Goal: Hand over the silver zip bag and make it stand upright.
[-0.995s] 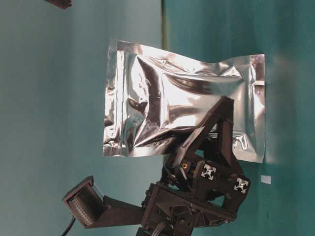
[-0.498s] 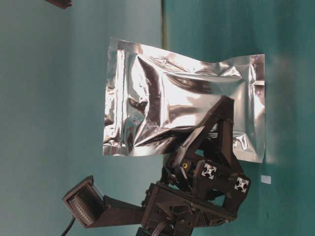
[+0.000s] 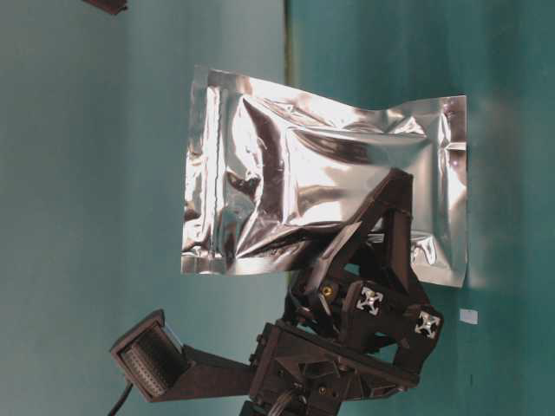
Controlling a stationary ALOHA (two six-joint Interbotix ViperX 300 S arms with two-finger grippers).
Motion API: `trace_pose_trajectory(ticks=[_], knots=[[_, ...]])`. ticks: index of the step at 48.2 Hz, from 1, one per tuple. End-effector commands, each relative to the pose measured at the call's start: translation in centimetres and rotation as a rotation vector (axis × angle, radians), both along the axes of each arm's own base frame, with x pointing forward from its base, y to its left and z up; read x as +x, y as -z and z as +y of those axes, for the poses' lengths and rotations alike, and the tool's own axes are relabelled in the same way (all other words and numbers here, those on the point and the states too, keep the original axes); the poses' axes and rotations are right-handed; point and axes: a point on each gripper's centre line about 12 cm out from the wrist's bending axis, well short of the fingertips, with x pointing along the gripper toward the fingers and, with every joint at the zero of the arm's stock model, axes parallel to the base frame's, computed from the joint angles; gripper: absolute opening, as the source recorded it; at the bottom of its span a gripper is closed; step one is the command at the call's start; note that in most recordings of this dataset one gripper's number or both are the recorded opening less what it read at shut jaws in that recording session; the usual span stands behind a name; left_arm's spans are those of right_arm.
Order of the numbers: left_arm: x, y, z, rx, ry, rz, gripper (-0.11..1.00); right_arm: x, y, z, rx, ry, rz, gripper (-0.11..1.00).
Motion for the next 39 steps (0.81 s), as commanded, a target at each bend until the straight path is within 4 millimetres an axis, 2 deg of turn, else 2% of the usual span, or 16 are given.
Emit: trace_pose_trajectory(ticks=[1,39], knots=[[0.29,-0.66,-0.18,0.002,0.005,-0.021,0.25,0.03,-0.64,0.05,0.008,0.004,-0.026,0.89],[0.27,-0.63,-0.19,0.003,0.006,-0.015,0.25,0.01,-0.61,0.14,0.008,0.001,-0.023,0.89]])
